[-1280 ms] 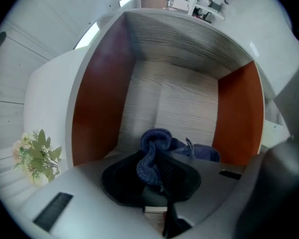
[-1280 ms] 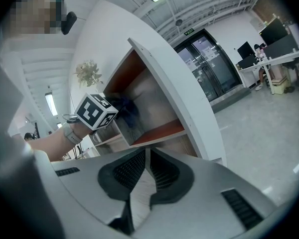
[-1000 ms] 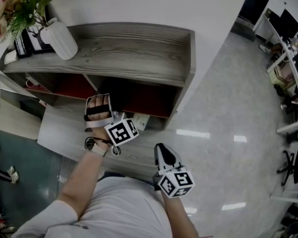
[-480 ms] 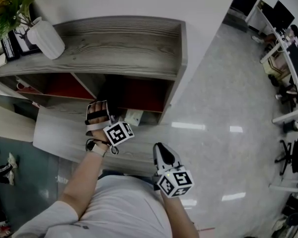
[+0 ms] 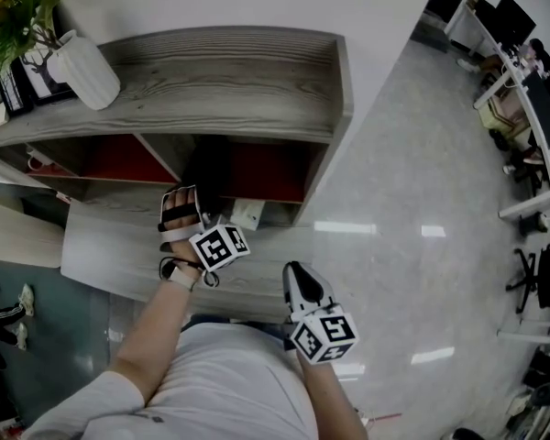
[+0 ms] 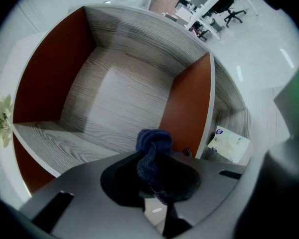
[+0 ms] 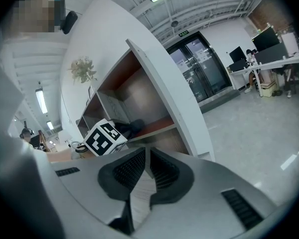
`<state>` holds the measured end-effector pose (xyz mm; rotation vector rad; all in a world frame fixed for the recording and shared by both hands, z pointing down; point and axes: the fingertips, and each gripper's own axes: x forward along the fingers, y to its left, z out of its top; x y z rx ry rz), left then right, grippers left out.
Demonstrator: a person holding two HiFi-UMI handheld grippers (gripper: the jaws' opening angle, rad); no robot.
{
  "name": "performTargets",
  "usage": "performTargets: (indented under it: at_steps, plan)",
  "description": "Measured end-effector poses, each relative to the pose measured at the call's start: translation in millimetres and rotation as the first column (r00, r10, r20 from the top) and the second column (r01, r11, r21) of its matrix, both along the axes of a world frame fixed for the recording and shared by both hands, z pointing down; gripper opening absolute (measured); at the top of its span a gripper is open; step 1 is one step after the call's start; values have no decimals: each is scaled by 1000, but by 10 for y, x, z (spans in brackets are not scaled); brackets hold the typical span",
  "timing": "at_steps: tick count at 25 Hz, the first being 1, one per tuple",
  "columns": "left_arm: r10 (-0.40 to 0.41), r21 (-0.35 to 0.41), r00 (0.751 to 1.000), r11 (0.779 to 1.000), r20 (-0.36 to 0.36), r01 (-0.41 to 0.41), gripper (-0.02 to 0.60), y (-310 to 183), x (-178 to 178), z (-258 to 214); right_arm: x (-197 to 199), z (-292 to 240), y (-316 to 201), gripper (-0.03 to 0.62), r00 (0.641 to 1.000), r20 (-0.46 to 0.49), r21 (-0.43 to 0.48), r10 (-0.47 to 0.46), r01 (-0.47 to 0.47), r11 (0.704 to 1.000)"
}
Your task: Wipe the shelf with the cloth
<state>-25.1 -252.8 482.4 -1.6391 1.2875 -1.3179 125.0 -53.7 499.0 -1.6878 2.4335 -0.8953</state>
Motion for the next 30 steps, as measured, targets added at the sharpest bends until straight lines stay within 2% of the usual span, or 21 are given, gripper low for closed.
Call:
performTargets:
  at_steps: [7,9,10,14,18,23,28,30]
  plan:
    - [82,-26,984,996,-157,-87,67,213,-8,-295,-137,-139,-101,40,999,-15,37,32,-31,999]
    - [97,-43,964,993,-249,-112,67,290,-45,-404,-210,-234,-147,39,999,-29,54,33,-31,998]
    - [103,-56,945,990,-310,-126,67,333,-64,-464,-254,-292,-174,39,999,-38,67,31,-28,997]
    - [122,-86,844,977,-522,-194,66,513,-175,-706,-414,-534,-280,40,998,-59,131,30,-22,991]
    - [128,-102,708,957,-695,-273,67,662,-326,-906,-596,-776,-349,39,997,-64,201,33,-19,979]
    - [117,-111,567,929,-816,-352,66,828,-481,-1022,-863,-970,-365,40,996,-90,245,15,8,969]
    - [101,-93,387,888,-916,-451,66,1040,-539,-1072,-1010,-1060,-336,39,994,-106,266,-2,30,964]
    - [100,-81,343,876,-934,-475,66,1107,-574,-1071,-1040,-1071,-335,40,993,-117,270,-3,34,962]
